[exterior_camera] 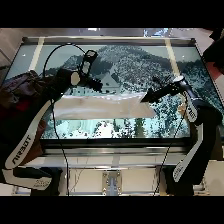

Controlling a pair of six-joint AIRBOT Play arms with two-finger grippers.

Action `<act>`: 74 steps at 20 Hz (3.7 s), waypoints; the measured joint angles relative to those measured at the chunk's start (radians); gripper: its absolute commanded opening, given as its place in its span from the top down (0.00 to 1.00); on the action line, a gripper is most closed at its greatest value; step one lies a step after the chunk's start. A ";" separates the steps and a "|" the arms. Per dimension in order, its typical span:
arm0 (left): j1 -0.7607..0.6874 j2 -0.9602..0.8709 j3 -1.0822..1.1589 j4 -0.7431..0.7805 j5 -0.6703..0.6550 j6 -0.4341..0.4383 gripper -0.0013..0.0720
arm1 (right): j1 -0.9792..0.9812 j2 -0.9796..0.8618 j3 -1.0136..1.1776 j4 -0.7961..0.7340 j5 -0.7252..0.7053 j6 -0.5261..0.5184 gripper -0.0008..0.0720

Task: Fold the shirts.

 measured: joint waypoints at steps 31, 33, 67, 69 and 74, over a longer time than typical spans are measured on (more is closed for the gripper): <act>0.501 0.384 0.000 -0.026 -0.232 0.124 0.96 | 0.723 0.215 0.327 -0.121 -0.592 0.420 0.23; 0.556 0.410 0.000 -0.017 -0.261 0.124 0.96 | 0.781 0.200 0.327 -0.129 -0.693 0.424 0.24; 0.617 0.359 -0.001 -0.140 -0.307 0.123 0.96 | 0.557 -0.120 0.235 0.079 -0.309 0.307 0.97; 0.617 0.359 -0.001 -0.140 -0.309 0.123 0.96 | 0.562 -0.115 0.284 0.097 -0.279 0.306 0.97; 0.617 0.359 -0.001 -0.141 -0.310 0.123 0.96 | 0.443 0.008 0.358 -0.053 -0.153 0.327 0.97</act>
